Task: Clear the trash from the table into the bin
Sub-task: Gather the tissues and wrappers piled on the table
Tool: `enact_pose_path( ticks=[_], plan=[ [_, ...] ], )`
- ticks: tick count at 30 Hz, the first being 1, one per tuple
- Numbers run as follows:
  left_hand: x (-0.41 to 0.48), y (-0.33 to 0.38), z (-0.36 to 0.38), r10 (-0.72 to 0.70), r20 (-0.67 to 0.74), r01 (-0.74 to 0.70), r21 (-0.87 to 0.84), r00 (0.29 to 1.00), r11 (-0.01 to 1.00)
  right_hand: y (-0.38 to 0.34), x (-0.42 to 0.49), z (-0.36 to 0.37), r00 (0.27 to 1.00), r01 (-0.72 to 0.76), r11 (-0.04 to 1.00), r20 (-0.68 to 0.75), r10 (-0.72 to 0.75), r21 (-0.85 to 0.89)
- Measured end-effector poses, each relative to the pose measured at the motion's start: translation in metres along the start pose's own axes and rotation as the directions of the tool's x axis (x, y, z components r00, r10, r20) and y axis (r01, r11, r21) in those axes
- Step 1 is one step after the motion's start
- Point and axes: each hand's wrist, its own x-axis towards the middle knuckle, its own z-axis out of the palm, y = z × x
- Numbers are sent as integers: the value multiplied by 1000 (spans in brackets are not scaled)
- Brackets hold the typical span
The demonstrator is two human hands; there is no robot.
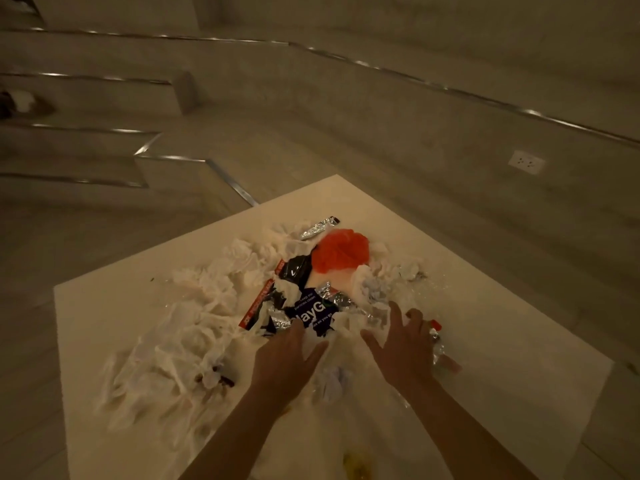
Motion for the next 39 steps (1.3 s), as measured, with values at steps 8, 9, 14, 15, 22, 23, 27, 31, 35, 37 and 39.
enact_pose_path(
  ticks=[8, 9, 14, 15, 22, 23, 27, 31, 35, 37, 39],
  plan=[
    [24, 4, 23, 26, 12, -26, 7, 1000, 1000, 10, 3, 29, 999, 13, 997, 45, -16, 74],
    [28, 4, 23, 29, 23, -30, 7, 999, 1000, 10, 4, 29, 998, 36, 994, 50, -41, 104],
    [50, 22, 22, 68, 41, -69, 35, 997, 997, 11, 8, 25, 986, 97, 983, 116, -116, 154],
    [54, 25, 23, 74, 49, -76, 34, 996, 997, 11, 8, 22, 987, 86, 980, 116, -108, 180],
    [79, 34, 20, 92, 55, -97, 95, 994, 991, 17, 21, -19, 988, 148, 939, -81, -129, 310],
    [82, 32, 18, 90, 39, -94, 106, 995, 990, 17, 26, -24, 982, 181, 932, -110, -154, 314],
    [94, 21, 5, 117, -15, -112, 207, 993, 972, 11, 53, -36, 943, 275, 946, -238, -231, 170],
    [104, -2, -11, -113, -93, 122, 96, 989, 988, -11, 75, -35, 924, 352, 930, -197, -328, 104],
    [102, -33, -11, -249, -17, 249, 91, 968, 964, -30, 97, -22, 973, 225, 944, -2, -232, 241],
    [100, -41, -8, -272, 22, 268, 110, 962, 957, -35, 103, -11, 970, 224, 955, 53, -239, 193],
    [97, -45, -4, -266, 36, 261, 112, 963, 959, -40, 106, -2, 966, 206, 966, 128, -227, 158]
  ],
)
